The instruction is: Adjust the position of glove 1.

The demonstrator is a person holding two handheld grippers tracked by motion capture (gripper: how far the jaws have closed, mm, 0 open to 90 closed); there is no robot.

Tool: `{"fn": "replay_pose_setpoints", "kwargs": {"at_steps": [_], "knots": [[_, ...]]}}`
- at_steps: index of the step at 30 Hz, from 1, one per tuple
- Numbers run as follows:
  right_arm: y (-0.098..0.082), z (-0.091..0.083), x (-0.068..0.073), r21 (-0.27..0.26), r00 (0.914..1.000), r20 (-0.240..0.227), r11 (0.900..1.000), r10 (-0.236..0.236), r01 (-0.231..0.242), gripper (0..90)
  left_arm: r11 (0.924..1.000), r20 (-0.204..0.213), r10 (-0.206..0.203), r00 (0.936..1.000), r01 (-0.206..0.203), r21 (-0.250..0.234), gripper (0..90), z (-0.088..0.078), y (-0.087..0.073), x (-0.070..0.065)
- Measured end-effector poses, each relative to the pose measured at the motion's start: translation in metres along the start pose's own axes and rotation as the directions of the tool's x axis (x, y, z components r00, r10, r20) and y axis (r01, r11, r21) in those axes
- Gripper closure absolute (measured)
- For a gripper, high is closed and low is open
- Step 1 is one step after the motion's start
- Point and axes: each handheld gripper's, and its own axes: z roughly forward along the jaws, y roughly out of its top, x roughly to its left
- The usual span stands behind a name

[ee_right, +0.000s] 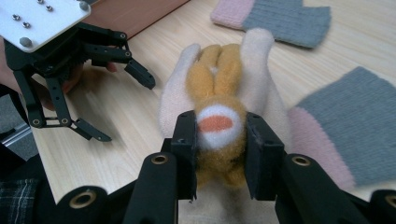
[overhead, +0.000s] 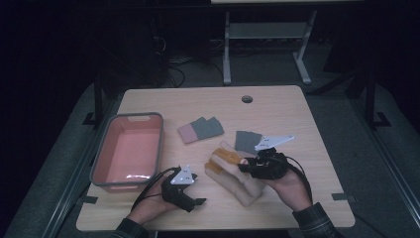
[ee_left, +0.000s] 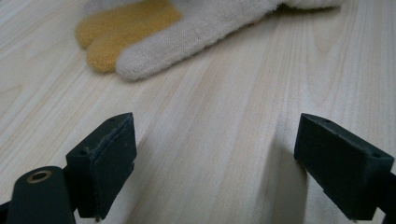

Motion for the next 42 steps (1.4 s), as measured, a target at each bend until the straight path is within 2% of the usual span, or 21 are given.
{"fn": "replay_pose_setpoints", "kwargs": {"at_steps": [10, 14, 16, 21, 33, 35, 38, 42], "knots": [[0.001, 0.023, 0.009, 0.041, 0.9998, -0.003, 0.999, 0.02, -0.02, 68.4, 1.0, -0.003, 0.009, 1.0, -0.009, 0.001, 12.3, 0.0, 0.0, 0.001], [-0.001, 0.031, 0.01, 0.068, 0.9999, 0.01, 0.998, 0.002, -0.003, 68.4, 1.0, -0.002, 0.009, 1.0, -0.009, 0.003, 12.3, 0.0, 0.0, 0.001], [-0.002, 0.033, 0.01, 0.076, 0.9999, 0.009, 0.997, 0.011, -0.012, 68.4, 0.9999, -0.003, 0.012, 0.9999, -0.012, 0.003, 12.3, 0.0, 0.0, 0.001], [-0.005, 0.04, 0.012, 0.092, 1.0, 0.009, 0.996, 0.0, -0.001, 68.3, 1.0, -0.003, 0.009, 1.0, -0.009, 0.0, 12.3, 0.0, 0.0, 0.001], [-0.012, 0.058, 0.013, 0.142, 0.9991, 0.04, 0.99, -0.013, 0.007, 67.7, 1.0, -0.004, 0.009, 1.0, -0.009, -0.001, 12.3, 0.0, 0.0, 0.0], [-0.013, 0.059, 0.012, 0.143, 0.9993, 0.036, 0.99, -0.011, 0.005, 65.9, 1.0, -0.003, 0.009, 1.0, -0.009, 0.0, 12.3, 0.0, 0.0, 0.0], [-0.013, 0.057, 0.011, 0.14, 0.9993, 0.025, 0.99, -0.028, 0.024, 57.9, 0.9999, -0.002, 0.01, 0.9999, -0.01, 0.0, 12.3, 0.0, 0.0, 0.001], [-0.01, 0.044, 0.011, 0.093, 0.9985, 0.019, 0.994, -0.051, 0.049, 48.2, 1.0, 0.001, 0.006, 1.0, -0.006, -0.007, 12.3, 0.0, 0.0, 0.001]]}}
